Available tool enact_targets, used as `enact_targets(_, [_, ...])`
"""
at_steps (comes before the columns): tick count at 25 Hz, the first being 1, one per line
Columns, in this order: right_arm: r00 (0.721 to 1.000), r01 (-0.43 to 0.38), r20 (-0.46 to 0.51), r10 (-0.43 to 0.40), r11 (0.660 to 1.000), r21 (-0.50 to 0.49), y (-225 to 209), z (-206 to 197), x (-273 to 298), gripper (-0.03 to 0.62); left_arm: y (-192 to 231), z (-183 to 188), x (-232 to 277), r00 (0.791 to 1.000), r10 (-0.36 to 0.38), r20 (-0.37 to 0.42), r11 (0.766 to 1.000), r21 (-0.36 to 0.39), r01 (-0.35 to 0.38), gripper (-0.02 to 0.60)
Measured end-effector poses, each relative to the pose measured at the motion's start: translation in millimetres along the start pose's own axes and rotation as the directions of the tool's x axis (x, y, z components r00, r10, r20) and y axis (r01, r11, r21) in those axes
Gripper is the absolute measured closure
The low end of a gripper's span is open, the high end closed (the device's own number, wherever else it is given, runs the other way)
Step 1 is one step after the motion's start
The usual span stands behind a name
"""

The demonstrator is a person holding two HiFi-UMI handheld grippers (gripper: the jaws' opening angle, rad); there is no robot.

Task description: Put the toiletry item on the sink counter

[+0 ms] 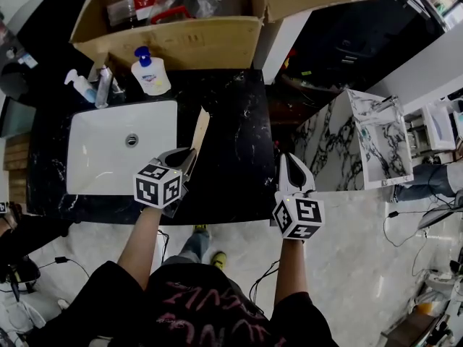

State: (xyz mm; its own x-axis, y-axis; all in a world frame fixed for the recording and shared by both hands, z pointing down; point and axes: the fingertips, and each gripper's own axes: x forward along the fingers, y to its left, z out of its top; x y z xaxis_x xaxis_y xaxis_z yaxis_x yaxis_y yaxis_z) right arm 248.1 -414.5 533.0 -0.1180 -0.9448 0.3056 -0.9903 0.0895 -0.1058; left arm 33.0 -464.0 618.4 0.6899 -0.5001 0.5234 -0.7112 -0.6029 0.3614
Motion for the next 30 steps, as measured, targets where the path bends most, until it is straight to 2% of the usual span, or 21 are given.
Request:
enact_targets(9, [1.000, 0.002, -0.016, -0.003, 1.000, -0.019, -3, -1, 9, 0.592, 12, -8, 7, 1.000, 0.004, -0.013, 0.999, -0.032, -0.005, 0.565])
enact_targets(15, [1.000, 0.000, -0.021, 0.000, 1.000, -0.022, -2, -1, 12, 0.592, 17, -7, 7, 0.999, 0.032, -0.026, 0.999, 0.005, -0.032, 0.558])
enact_targets(20, [1.000, 0.001, -0.025, -0.002, 1.000, -0.026, -2, -2, 10, 0.592, 18, -5, 3, 1.000, 0.021, -0.014, 1.000, -0.012, -0.021, 0.535])
enact_targets(30, [1.000, -0.004, -0.018, 0.003, 1.000, -0.029, 1, 2, 3, 0.592, 24, -3, -11, 0.999, 0.046, 0.007, 0.999, -0.012, -0.046, 0.489])
